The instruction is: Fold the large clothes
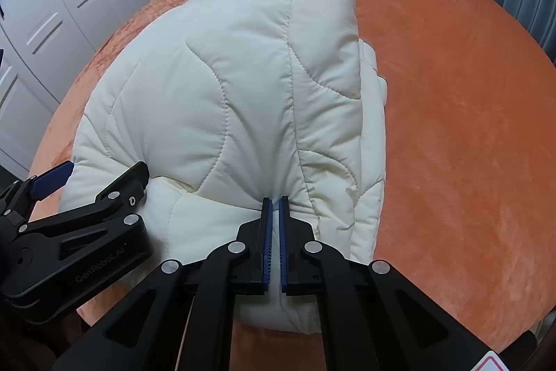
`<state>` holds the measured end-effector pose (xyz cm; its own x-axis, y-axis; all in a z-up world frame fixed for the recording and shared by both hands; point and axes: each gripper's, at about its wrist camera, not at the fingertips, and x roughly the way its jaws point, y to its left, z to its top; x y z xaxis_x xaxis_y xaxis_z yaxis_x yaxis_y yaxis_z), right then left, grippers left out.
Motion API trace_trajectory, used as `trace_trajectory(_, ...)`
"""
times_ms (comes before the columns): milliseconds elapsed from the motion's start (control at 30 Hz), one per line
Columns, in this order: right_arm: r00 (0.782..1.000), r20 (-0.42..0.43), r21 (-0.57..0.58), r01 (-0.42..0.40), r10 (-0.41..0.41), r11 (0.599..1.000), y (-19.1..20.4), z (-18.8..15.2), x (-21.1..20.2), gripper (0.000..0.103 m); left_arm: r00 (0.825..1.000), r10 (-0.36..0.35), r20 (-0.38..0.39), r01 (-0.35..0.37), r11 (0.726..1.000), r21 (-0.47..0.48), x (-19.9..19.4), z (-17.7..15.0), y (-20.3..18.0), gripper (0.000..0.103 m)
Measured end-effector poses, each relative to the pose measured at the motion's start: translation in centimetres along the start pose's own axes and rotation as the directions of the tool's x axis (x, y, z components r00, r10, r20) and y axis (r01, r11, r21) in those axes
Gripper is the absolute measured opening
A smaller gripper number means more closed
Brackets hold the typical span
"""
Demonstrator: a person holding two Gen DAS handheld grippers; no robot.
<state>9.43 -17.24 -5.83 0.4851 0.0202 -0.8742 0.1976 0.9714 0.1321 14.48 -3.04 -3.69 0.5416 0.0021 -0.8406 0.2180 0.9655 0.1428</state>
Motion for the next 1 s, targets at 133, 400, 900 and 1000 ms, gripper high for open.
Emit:
trace_trajectory(133, 1.000, 0.029, -0.030, -0.008, 0.009, 1.000, -0.2, -0.3, -0.4, 0.000, 1.000, -0.005, 0.024, 0.005, 1.000, -0.027, 0.1, 0.0, 0.3, 0.098)
trace_trajectory(400, 0.986, 0.168, -0.027, -0.014, 0.019, 1.000, 0.1, -2.3, -7.9, 0.033, 0.995, -0.012, 0.097, 0.018, 0.998, -0.068, -4.1, -1.2, 1.6, 0.098)
trace_trajectory(900, 0.930, 0.347, 0.005, 0.131, -0.125, 0.991, -1.4, -10.0, -12.0, 0.080, 0.984, -0.058, 0.169, 0.088, 0.981, -0.175, -8.3, -7.8, 2.1, 0.098)
trace_trajectory(1000, 0.928, 0.343, -0.017, 0.158, -0.143, 0.987, -1.2, -11.7, -11.2, 0.080, 0.983, -0.055, 0.177, 0.090, 0.976, -0.196, -8.1, -9.5, 2.1, 0.098)
